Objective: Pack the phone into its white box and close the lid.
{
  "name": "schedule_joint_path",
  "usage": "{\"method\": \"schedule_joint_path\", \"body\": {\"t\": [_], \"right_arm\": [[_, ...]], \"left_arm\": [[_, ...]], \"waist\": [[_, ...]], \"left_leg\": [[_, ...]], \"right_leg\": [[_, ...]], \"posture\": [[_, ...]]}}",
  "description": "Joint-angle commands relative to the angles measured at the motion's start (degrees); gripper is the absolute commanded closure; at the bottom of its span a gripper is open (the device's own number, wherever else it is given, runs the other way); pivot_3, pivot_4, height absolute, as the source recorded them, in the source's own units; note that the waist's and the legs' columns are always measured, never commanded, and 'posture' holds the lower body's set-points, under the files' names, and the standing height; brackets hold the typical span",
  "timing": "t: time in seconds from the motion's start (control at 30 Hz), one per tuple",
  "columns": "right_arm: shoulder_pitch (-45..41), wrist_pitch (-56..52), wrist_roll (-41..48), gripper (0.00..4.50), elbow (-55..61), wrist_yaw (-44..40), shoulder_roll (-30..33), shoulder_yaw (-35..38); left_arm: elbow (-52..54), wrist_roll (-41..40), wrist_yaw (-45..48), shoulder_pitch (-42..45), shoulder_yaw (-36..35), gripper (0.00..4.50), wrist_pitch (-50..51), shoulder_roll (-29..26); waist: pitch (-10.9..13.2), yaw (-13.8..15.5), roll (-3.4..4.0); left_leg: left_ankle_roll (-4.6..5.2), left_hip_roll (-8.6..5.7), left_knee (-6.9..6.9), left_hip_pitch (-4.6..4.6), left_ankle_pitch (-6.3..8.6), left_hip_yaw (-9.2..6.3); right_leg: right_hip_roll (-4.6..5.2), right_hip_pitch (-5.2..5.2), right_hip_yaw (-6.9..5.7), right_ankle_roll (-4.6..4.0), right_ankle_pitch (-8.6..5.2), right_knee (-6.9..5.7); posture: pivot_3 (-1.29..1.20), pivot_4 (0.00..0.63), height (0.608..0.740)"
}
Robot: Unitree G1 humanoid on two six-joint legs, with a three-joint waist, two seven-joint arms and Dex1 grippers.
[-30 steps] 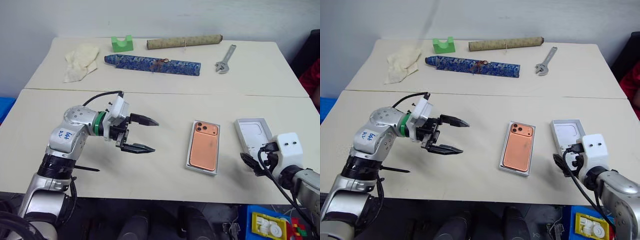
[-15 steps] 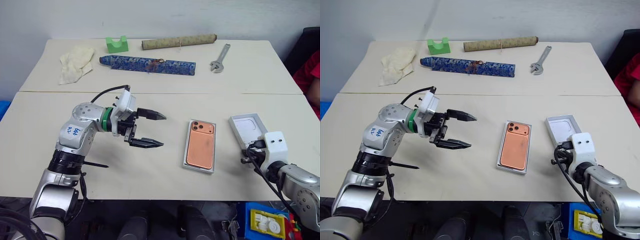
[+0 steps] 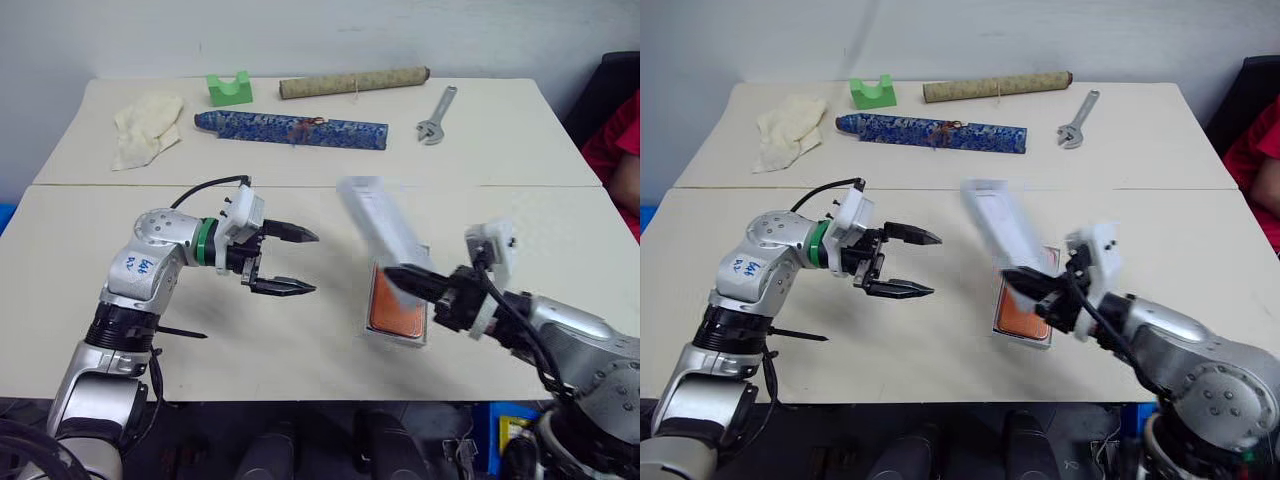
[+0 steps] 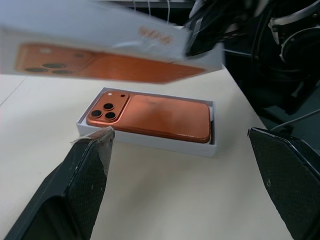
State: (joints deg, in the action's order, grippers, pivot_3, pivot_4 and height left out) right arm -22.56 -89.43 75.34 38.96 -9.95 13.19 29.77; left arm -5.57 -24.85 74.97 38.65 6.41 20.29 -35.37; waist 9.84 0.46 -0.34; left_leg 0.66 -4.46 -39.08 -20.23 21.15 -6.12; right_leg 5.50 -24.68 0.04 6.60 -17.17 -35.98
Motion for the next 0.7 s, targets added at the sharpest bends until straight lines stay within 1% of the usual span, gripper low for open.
{"method": "schedule_joint_path", "body": {"t": [0.03,0.13,0.23,0.33,0.37,0.43,0.47,0.5,0.6,0.7], "right_arm": [[-0.8,8.6,16.2,4.45,-9.0,13.1,-0.3,-7.7],[-1.2,17.3,27.3,4.45,-15.3,22.2,0.8,-16.0],[-0.2,21.8,30.1,4.45,-19.8,26.2,1.1,-21.0],[1.4,25.9,30.9,4.50,-23.5,28.2,0.9,-23.9],[2.0,26.9,30.6,4.50,-24.3,28.4,0.8,-24.5],[3.1,28.6,30.1,4.50,-24.7,28.5,1.4,-25.2],[3.8,29.3,29.8,4.50,-24.5,28.6,1.8,-25.5],[4.3,29.9,29.7,4.50,-24.3,28.6,2.2,-25.7],[6.3,31.8,29.8,4.50,-22.9,28.8,3.2,-26.0],[9.1,33.6,28.4,4.50,-20.5,28.6,4.1,-26.2]], "left_arm": [[0.4,0.3,-1.1,-1.5,-3.2,0.00,-0.5,-2.4],[0.8,0.5,-1.8,-2.7,-4.4,0.00,-0.4,-3.8],[-0.2,1.0,-2.9,-3.5,-5.0,0.00,0.1,-4.7],[-1.8,3.0,-4.4,-4.0,-4.4,0.51,-1.0,-4.9],[-2.6,3.9,-4.9,-4.0,-3.9,0.75,-1.4,-4.7],[-4.3,6.1,-5.3,-3.9,-2.2,1.38,-3.3,-3.9],[-5.6,7.4,-5.5,-3.5,-1.2,1.82,-4.5,-3.2],[-6.5,8.3,-5.6,-3.2,-0.6,2.02,-5.3,-2.7],[-10.2,10.7,-5.7,-1.6,1.3,3.03,-7.8,-0.6],[-14.6,12.6,-5.8,1.1,3.2,3.79,-10.8,3.0]], "waist": [[0.0,-0.4,0.01],[0.0,-0.8,0.01],[0.0,-1.1,0.01],[0.0,-1.0,0.01],[0.0,-1.1,0.01],[0.0,-1.1,0.02],[0.0,-1.1,0.02],[0.0,-1.0,0.01],[0.0,-0.6,0.01],[0.0,-0.2,-0.01]], "left_leg": [[0.01,-0.04,0.00,-0.02,0.00,0.00],[0.01,-0.03,-0.01,-0.01,-0.01,0.01],[0.00,0.01,0.00,-0.01,-0.01,0.01],[0.01,0.00,-0.01,-0.02,-0.01,0.00],[0.01,-0.01,-0.01,-0.02,-0.01,0.01],[0.01,-0.01,-0.01,-0.03,-0.01,0.02],[0.01,-0.01,-0.01,-0.03,-0.01,0.02],[0.01,-0.01,-0.01,-0.03,-0.01,0.03],[0.01,-0.01,-0.04,-0.02,0.00,0.01],[0.02,-0.02,-0.04,-0.03,0.00,0.00]], "right_leg": [[0.03,-0.02,-0.02,0.00,0.00,0.01],[0.02,-0.04,-0.04,0.00,0.00,0.01],[0.01,-0.06,-0.07,0.00,0.00,0.00],[0.01,-0.04,-0.09,0.00,0.00,0.02],[0.01,-0.03,-0.09,0.00,0.00,0.01],[0.00,-0.04,-0.08,0.00,0.00,0.01],[0.00,-0.05,-0.08,0.01,0.00,0.01],[0.00,-0.05,-0.08,0.00,0.00,0.01],[0.01,0.01,-0.09,0.02,0.01,0.02],[0.01,0.01,-0.10,0.02,0.01,0.01]], "posture": [[0.00,0.150,0.740],[0.00,0.150,0.740],[0.00,0.150,0.740],[0.00,0.150,0.740],[0.00,0.150,0.740],[0.00,0.150,0.740],[0.00,0.150,0.740],[0.00,0.150,0.740],[0.00,0.150,0.740],[0.00,0.150,0.740]]}}
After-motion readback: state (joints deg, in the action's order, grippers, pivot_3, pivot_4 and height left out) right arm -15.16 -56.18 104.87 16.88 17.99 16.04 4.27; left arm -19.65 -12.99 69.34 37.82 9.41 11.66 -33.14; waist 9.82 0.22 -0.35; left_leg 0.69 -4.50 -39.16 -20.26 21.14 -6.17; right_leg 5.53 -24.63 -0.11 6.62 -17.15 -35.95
